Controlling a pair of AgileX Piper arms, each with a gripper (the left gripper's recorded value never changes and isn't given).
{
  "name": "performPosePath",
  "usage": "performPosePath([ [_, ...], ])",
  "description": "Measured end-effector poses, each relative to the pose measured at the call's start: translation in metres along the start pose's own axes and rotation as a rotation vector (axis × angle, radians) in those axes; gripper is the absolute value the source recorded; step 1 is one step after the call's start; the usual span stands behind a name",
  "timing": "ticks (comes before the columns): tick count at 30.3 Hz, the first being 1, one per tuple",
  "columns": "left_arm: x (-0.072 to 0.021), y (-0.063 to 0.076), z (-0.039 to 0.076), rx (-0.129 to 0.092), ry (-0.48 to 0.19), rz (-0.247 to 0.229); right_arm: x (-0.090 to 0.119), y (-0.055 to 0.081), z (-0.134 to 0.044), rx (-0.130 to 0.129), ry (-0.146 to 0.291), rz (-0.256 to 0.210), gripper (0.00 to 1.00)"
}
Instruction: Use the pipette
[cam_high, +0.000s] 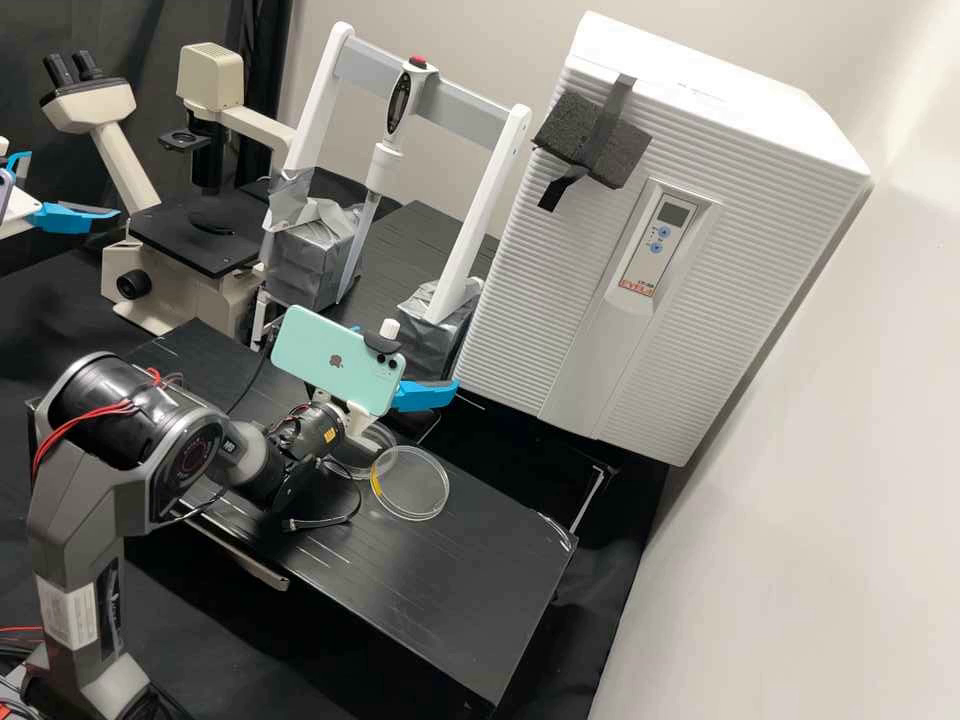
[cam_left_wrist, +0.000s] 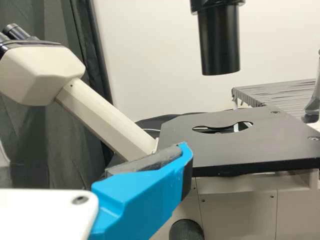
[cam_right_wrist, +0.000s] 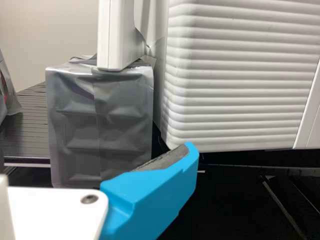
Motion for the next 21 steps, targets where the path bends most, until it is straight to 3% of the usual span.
performPosePath([
  [9,0.0000,0.000,0.000,0.000,0.000,0.000,0.000,0.000,0.000,0.000,0.000,0.000,1.00],
  [13,-0.0025,0.003,0.006,0.003,-0.025,0.007,0.000,0.000,0.000,0.000,0.000,0.000,1.00],
  [21,-0.0307,0.029,0.041,-0.055,-0.194,0.084,0.000,0.000,0.000,0.000,0.000,0.000,1.00],
])
